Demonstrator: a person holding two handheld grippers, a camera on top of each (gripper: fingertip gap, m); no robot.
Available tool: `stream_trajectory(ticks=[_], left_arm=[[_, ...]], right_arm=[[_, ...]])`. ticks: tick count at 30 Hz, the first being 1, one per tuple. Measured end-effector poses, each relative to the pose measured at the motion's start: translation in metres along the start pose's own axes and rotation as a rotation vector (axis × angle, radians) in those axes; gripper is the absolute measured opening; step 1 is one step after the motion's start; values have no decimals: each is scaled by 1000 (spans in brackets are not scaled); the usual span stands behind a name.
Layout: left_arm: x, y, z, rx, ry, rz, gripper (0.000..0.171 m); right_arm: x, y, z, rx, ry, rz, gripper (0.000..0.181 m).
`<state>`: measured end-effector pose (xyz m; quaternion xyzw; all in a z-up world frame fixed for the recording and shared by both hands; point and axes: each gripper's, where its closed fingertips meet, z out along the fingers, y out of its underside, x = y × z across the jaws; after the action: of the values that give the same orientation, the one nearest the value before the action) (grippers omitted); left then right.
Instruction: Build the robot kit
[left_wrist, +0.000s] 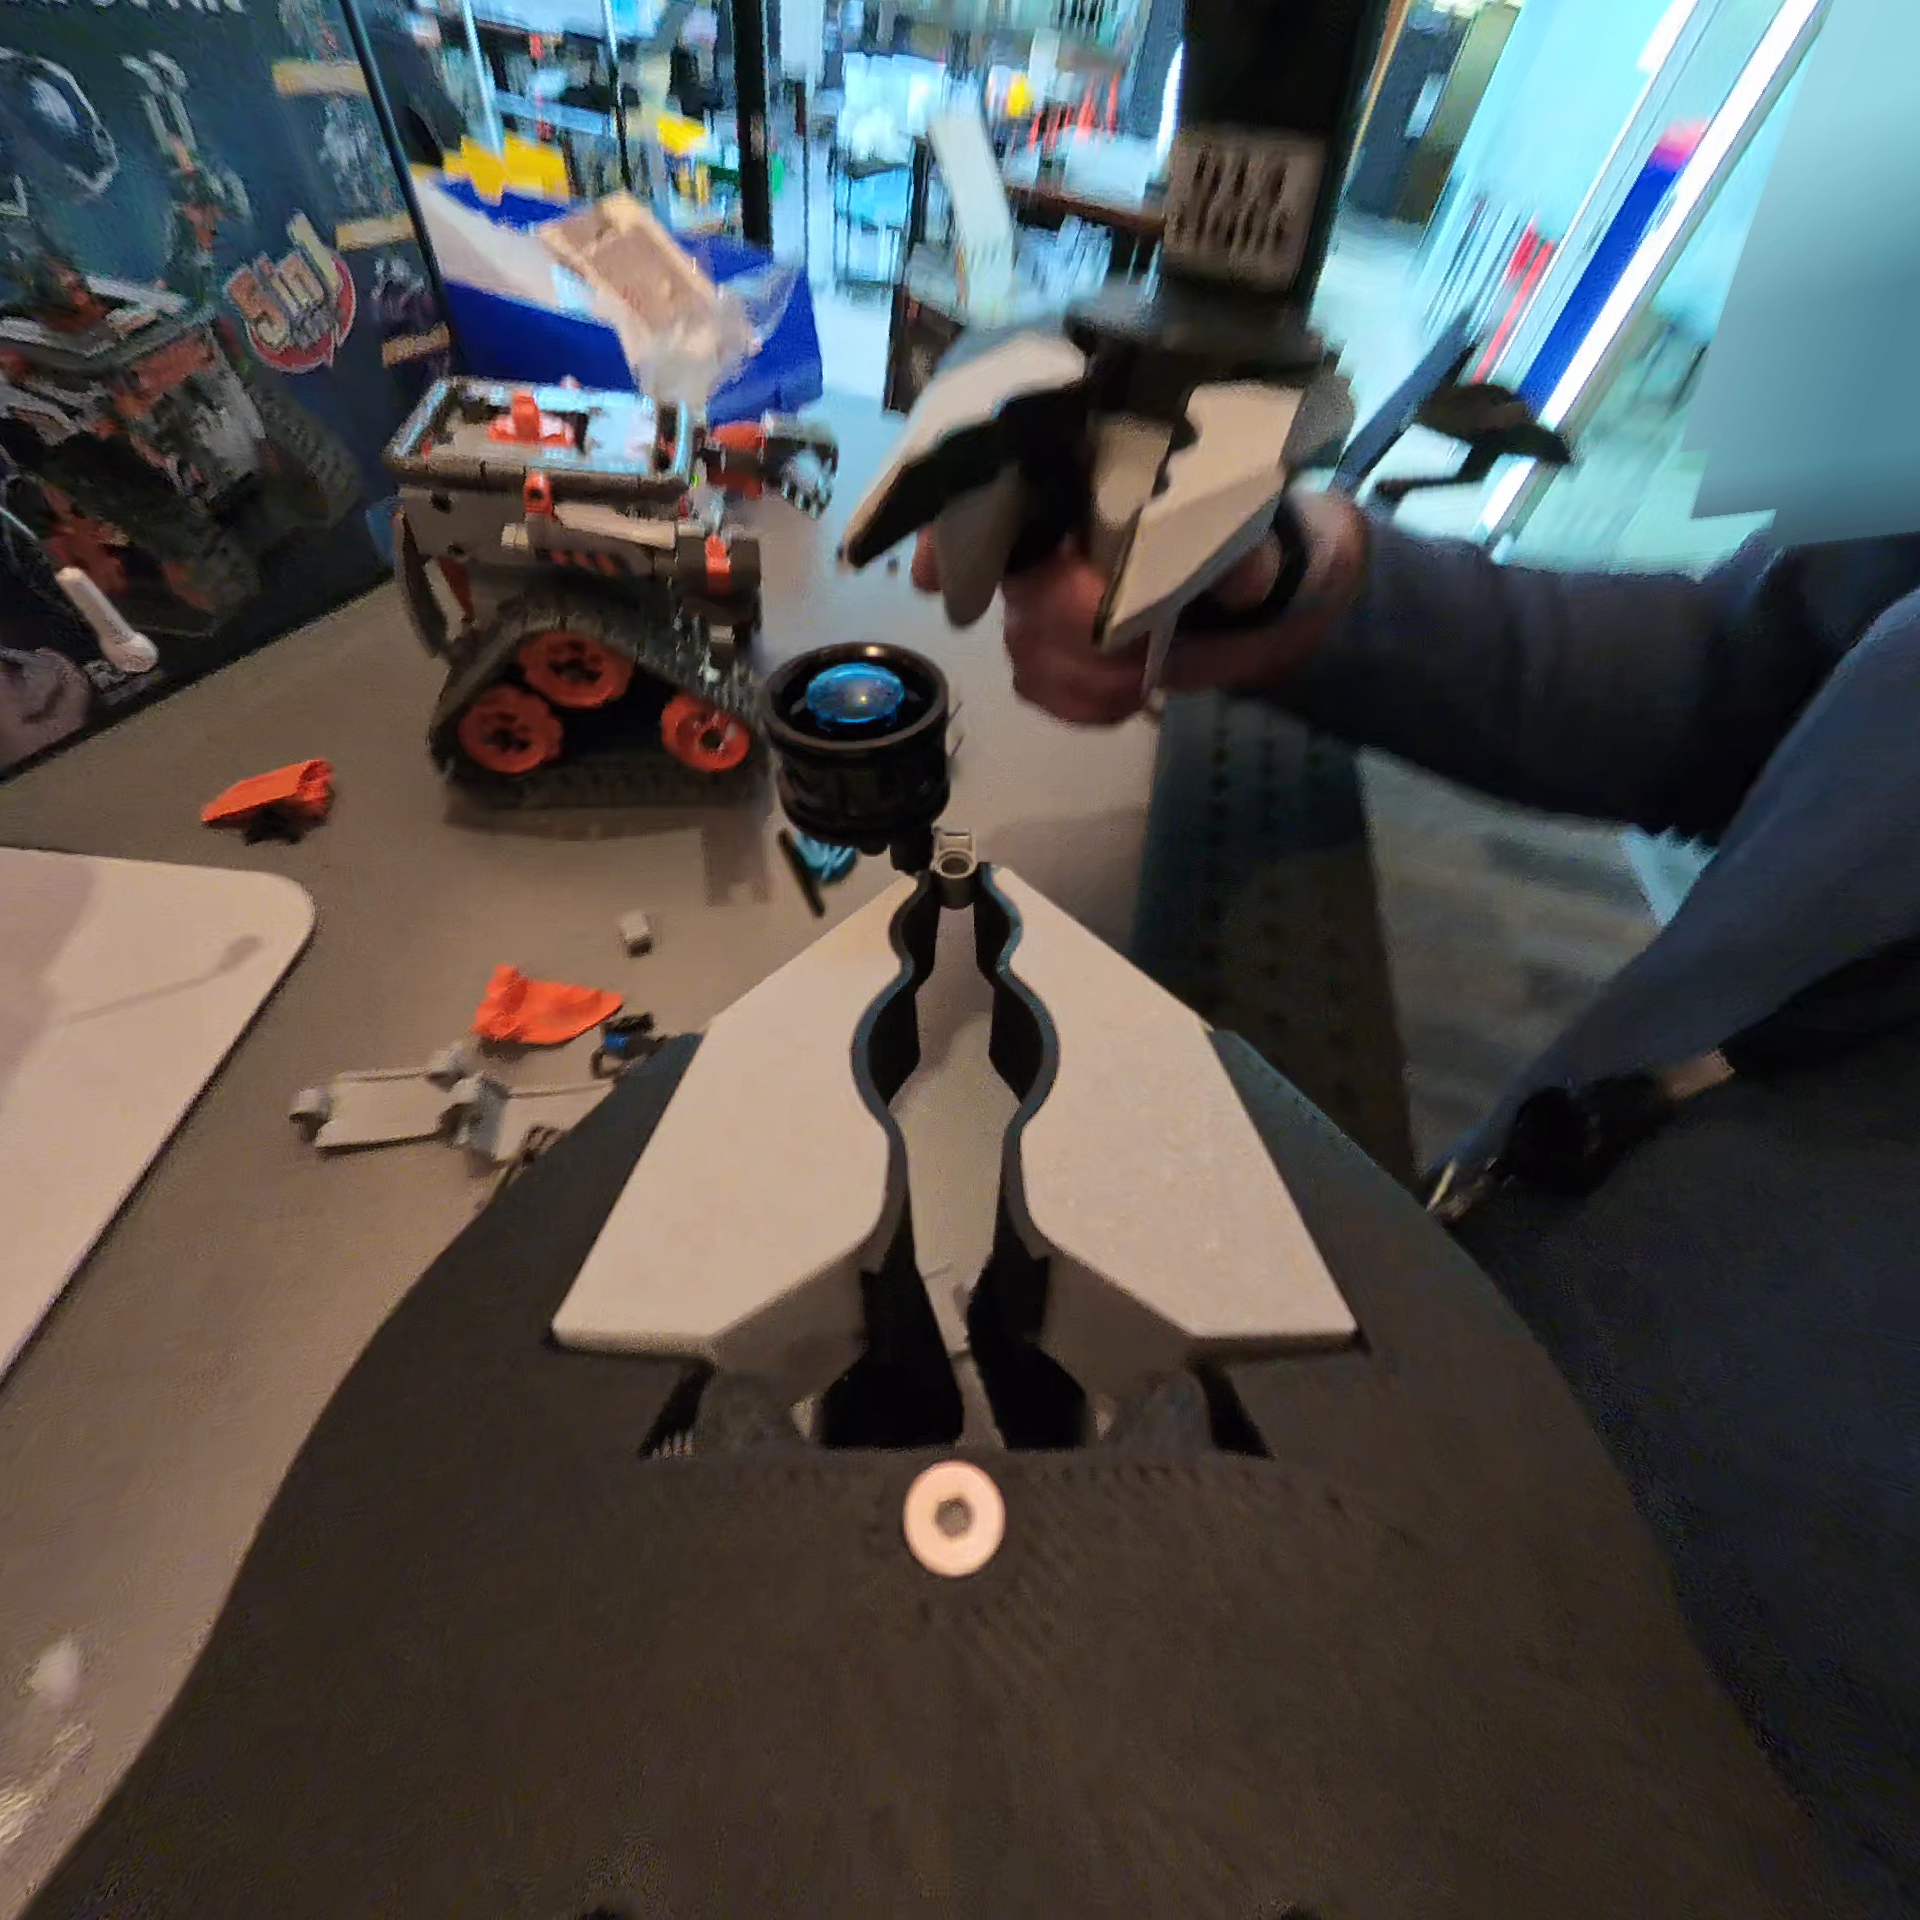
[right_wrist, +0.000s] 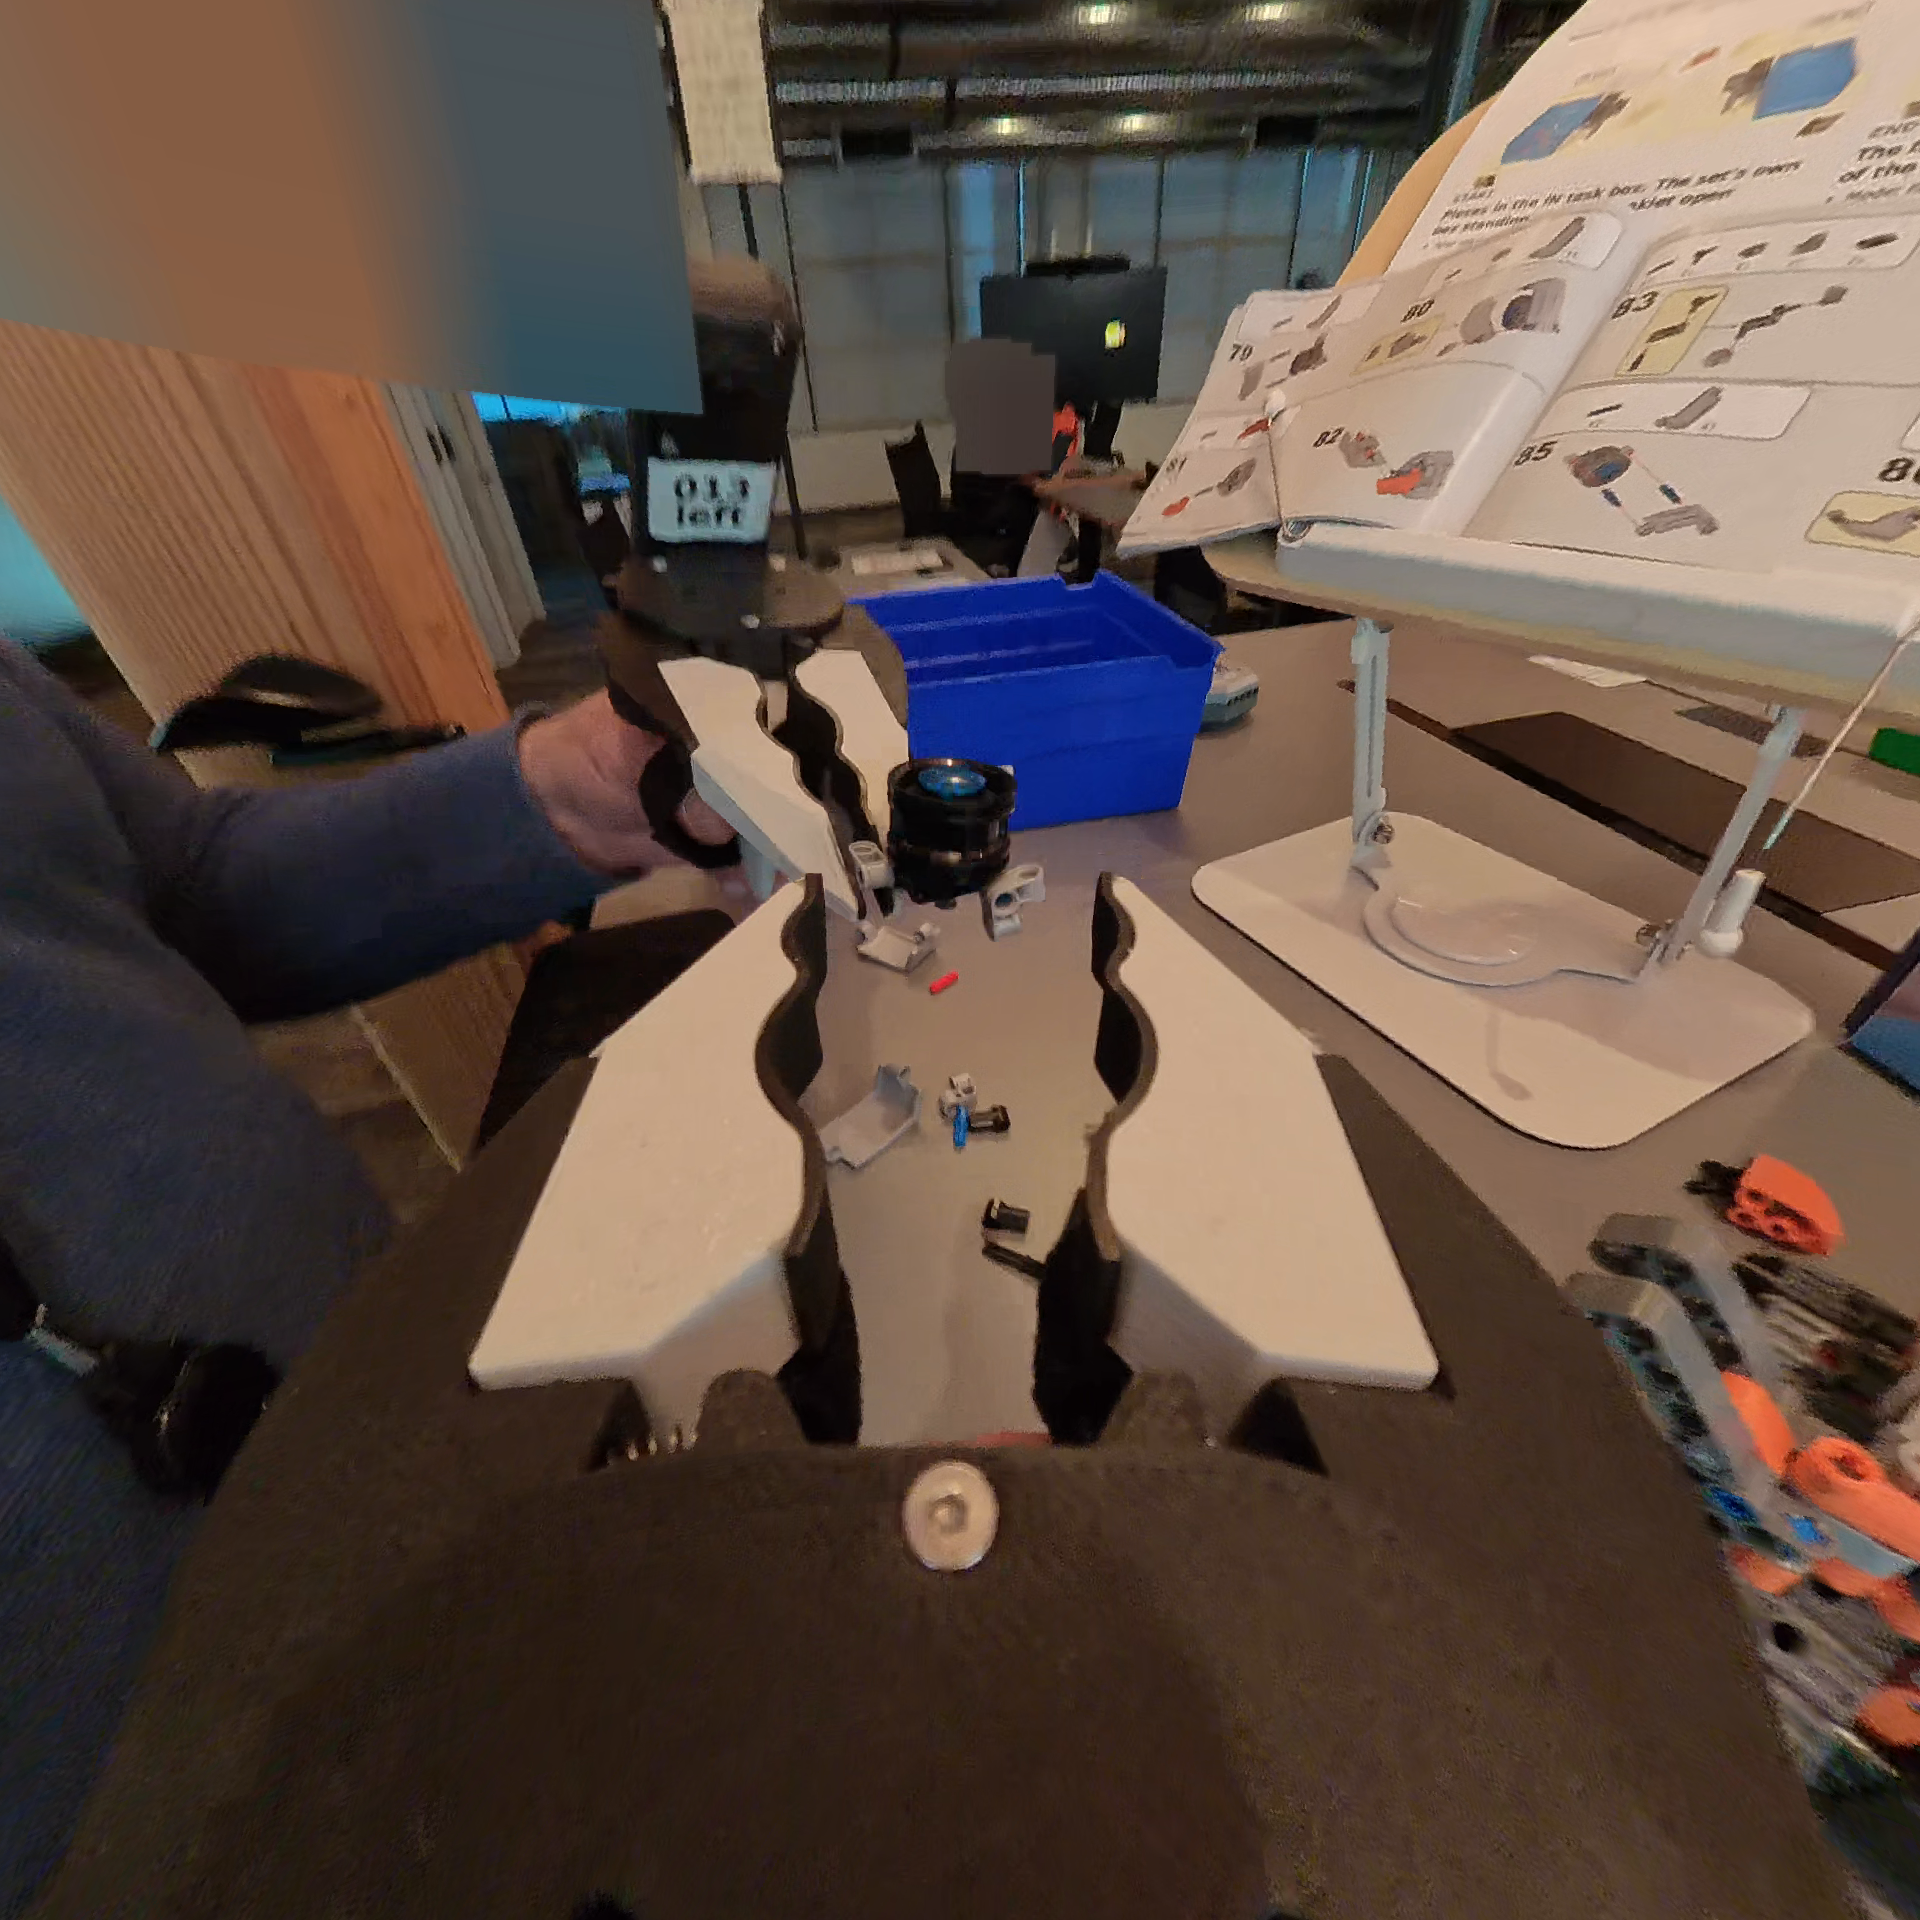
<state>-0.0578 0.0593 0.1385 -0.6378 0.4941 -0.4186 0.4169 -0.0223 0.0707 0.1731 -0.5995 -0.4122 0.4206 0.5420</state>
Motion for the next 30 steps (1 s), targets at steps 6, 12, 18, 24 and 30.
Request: stream_trajectory(ticks=[6,12,18,24,30], left_arm=[[-15,19,2,-318,-123,272,4],[-15,30,9,-543,-168,565,4],[-17,22,13,-545,-184,615,4],[-31,5,14,-434,-240,521,9],[-23,-1,13,-192,-126,156,38]], right_arm=[[-4,7,7,-219,0,-188,53],[0,36,25,-374,8,-265,49],[5,39,27,-359,69,-289,29],[16,20,25,-261,208,-335,29],[22,1,20,-173,358,-428,29]])
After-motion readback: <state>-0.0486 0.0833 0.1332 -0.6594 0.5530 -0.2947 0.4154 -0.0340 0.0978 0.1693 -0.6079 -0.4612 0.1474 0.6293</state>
